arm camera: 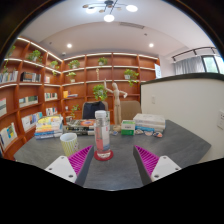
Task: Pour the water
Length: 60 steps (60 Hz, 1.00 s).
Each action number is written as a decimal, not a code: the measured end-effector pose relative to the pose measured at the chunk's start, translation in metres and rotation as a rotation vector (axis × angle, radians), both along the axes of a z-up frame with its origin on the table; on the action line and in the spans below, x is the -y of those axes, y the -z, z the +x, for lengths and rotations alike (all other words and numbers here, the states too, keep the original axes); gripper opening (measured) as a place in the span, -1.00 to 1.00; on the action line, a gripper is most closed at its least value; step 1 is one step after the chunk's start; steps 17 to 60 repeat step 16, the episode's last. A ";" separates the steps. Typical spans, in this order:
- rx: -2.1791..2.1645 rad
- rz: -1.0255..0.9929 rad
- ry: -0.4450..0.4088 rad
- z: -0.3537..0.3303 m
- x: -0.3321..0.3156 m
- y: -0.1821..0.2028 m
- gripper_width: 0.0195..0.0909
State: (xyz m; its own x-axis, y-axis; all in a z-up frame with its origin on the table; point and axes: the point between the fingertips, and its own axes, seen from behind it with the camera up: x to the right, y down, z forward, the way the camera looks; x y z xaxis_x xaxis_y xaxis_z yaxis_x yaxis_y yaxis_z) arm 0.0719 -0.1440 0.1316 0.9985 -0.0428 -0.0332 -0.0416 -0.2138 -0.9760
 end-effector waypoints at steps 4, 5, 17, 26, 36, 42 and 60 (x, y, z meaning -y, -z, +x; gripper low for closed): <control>-0.001 0.015 -0.002 -0.002 0.003 -0.005 0.79; -0.001 0.018 0.000 -0.002 0.004 -0.006 0.80; -0.007 0.050 0.026 -0.002 0.008 -0.015 0.80; -0.007 0.050 0.026 -0.002 0.008 -0.015 0.80; -0.007 0.050 0.026 -0.002 0.008 -0.015 0.80; -0.007 0.050 0.026 -0.002 0.008 -0.015 0.80; -0.007 0.050 0.026 -0.002 0.008 -0.015 0.80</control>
